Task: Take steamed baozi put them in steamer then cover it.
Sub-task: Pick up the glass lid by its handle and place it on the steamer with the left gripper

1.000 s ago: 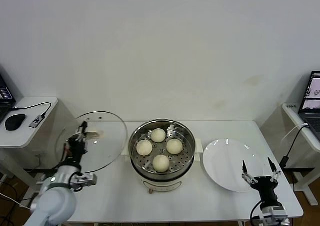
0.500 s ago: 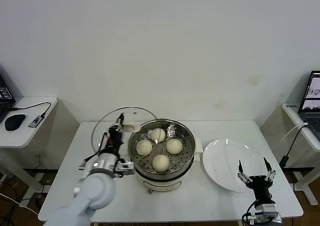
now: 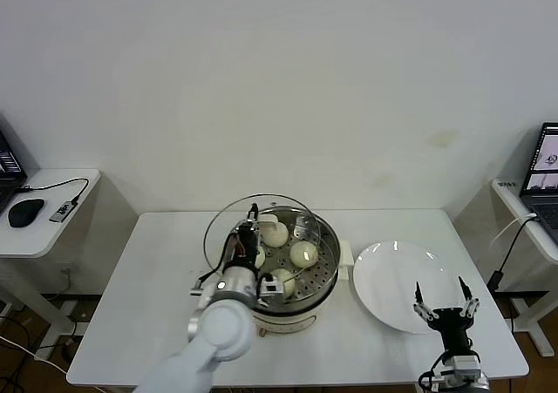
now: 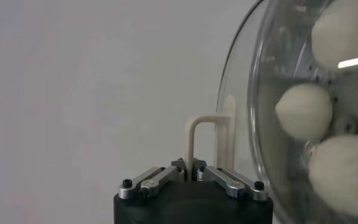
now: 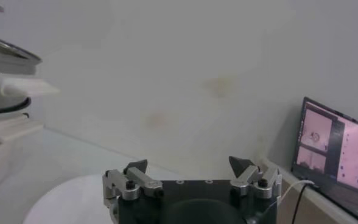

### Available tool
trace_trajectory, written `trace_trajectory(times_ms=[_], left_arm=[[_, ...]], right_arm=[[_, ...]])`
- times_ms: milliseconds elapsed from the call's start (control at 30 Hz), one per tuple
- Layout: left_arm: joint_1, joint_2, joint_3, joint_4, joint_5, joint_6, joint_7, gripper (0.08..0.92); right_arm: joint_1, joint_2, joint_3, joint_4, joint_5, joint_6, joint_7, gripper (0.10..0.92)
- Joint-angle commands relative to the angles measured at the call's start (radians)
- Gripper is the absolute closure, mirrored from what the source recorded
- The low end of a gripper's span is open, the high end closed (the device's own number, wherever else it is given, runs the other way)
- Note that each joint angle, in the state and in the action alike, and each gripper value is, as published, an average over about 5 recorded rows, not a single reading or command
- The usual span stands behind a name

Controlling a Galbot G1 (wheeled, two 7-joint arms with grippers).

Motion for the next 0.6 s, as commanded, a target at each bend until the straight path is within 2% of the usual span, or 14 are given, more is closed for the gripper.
trace_trajectory(times_ms=[33,600], left_arm=[[-0.005,-0.145,0.058,0.056,0.093,0.013,0.02,0.859],[0.039,-0.145,0.048,0.092,0.118,0.001,0.007,0.859]], right_arm=[[0.005,0.002,-0.004,-0.008,-0.014,0.004,0.002,0.203],[0.002,-0.008,-0.003,-0.011,-0.003,0.008,0.002,0.203]])
